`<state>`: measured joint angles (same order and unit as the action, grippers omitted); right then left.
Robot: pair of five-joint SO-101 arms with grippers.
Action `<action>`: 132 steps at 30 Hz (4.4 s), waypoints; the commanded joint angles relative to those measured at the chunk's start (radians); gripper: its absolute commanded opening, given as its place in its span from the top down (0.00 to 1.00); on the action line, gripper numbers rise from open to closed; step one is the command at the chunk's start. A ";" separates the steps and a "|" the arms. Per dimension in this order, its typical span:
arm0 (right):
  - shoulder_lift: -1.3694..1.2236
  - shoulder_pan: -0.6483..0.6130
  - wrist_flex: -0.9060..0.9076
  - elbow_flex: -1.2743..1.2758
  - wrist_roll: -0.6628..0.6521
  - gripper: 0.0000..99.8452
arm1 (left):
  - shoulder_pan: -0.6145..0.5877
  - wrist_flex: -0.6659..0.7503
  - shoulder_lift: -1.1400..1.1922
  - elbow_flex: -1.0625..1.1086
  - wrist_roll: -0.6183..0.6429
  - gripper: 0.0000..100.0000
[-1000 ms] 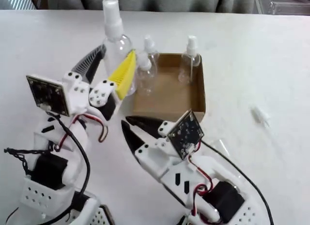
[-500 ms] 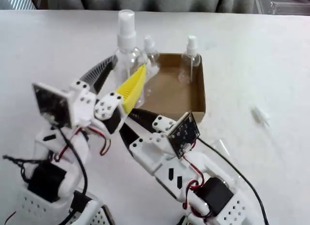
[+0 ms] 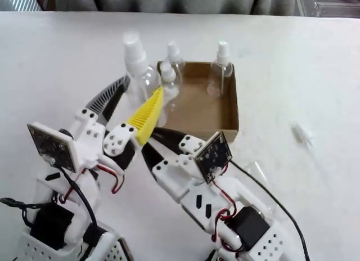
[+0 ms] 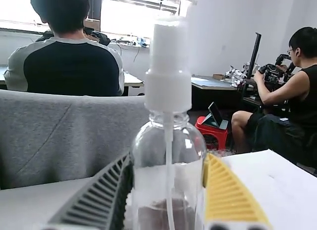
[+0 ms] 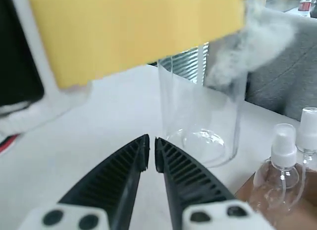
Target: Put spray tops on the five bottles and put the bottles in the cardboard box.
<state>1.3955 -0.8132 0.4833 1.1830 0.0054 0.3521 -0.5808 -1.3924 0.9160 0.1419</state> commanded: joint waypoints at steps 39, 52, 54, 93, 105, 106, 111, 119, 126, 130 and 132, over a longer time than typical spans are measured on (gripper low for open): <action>-0.008 0.615 0.340 0.212 -0.012 0.98 | -0.058 0.864 0.361 0.535 0.012 0.98; -0.008 0.615 0.331 0.213 -0.012 0.98 | -0.064 0.873 0.513 0.425 0.012 0.98; -0.008 0.615 0.331 0.213 -0.012 0.98 | -0.065 0.922 0.587 0.411 0.012 0.98; -0.008 0.613 0.191 0.299 -0.012 0.98 | -0.056 1.758 1.455 0.387 0.005 0.98; -0.008 0.613 0.191 0.299 -0.012 0.98 | -0.056 1.715 1.452 0.407 0.012 0.76; -0.008 0.613 0.191 0.299 -0.012 0.98 | -0.056 1.714 1.452 0.408 0.012 0.76; -0.008 0.613 0.191 0.299 -0.012 0.98 | -0.056 1.711 1.452 0.411 0.008 0.76; -0.008 0.613 0.191 0.299 -0.012 0.98 | -0.058 1.717 1.449 0.433 0.005 0.76; -0.008 0.613 0.191 0.299 -0.012 0.98 | -0.056 1.709 1.449 0.445 0.006 0.64; -0.008 0.613 0.191 0.301 -0.012 0.98 | -0.056 1.709 1.449 0.445 0.006 0.64; -0.008 0.615 0.191 0.301 -0.012 0.98 | -0.056 1.709 1.449 0.446 0.006 0.64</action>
<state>1.3771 -0.2056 0.6966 1.4929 0.0069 0.2846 1.1331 0.0698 1.3610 0.1419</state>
